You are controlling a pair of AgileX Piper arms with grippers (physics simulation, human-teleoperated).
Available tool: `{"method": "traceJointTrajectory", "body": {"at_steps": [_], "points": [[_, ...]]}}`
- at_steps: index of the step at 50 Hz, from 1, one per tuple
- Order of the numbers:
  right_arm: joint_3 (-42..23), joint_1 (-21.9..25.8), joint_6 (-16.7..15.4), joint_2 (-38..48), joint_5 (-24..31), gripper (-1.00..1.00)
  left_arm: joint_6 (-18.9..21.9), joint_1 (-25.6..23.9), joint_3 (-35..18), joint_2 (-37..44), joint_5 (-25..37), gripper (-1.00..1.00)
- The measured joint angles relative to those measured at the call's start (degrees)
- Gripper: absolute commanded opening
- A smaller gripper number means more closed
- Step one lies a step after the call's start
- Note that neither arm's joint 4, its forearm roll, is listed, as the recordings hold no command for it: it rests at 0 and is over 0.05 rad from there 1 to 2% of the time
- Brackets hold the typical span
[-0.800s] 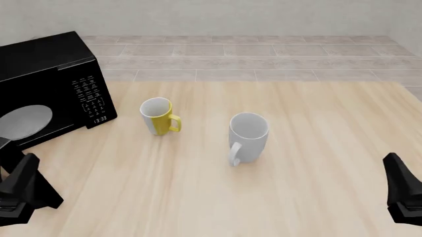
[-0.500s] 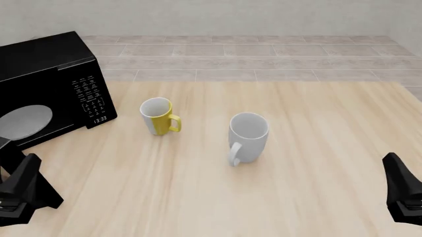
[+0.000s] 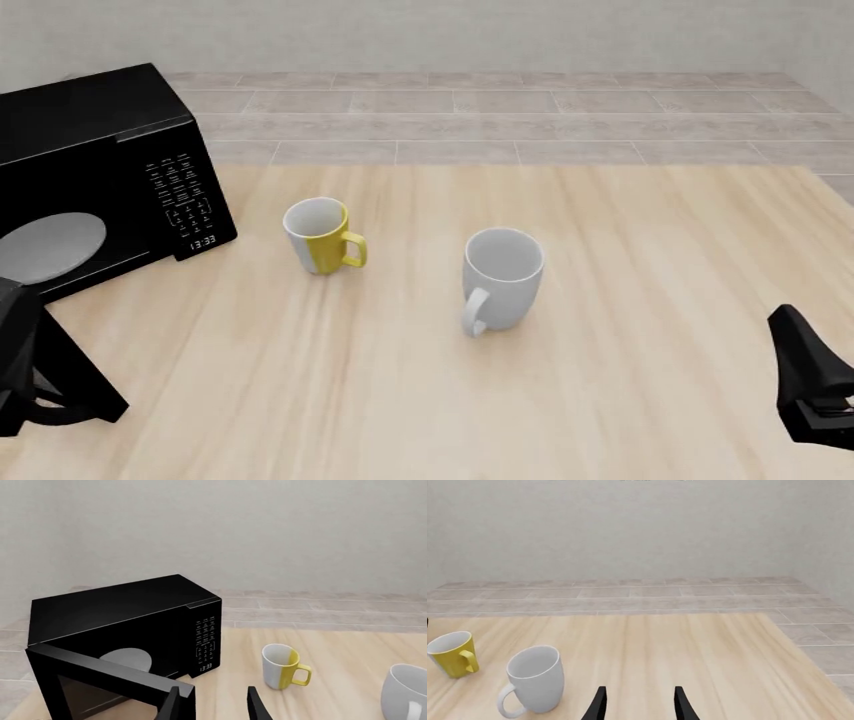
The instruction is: Close the microwave.
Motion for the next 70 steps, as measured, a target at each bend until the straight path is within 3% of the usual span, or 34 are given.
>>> {"method": "traceJointTrajectory", "body": {"at_steps": [26, 47, 56, 70], "points": [[0.01, -0.34, 1.40, 2.34, -2.66, 1.00, -0.01, 2.37, -6.98, -0.04, 9.27, 1.00], [0.01, -0.86, 1.39, 7.09, -6.56, 1.00, 0.46, 3.92, -6.79, -0.05, 13.74, 1.00], [0.01, -0.64, 1.46, 7.53, -6.80, 1.00, 0.26, 3.82, -5.04, -0.05, 14.44, 1.00], [0.01, -0.59, 1.20, 7.29, -6.37, 1.00, -2.21, 3.18, 2.25, -0.04, 10.53, 1.00]]}}
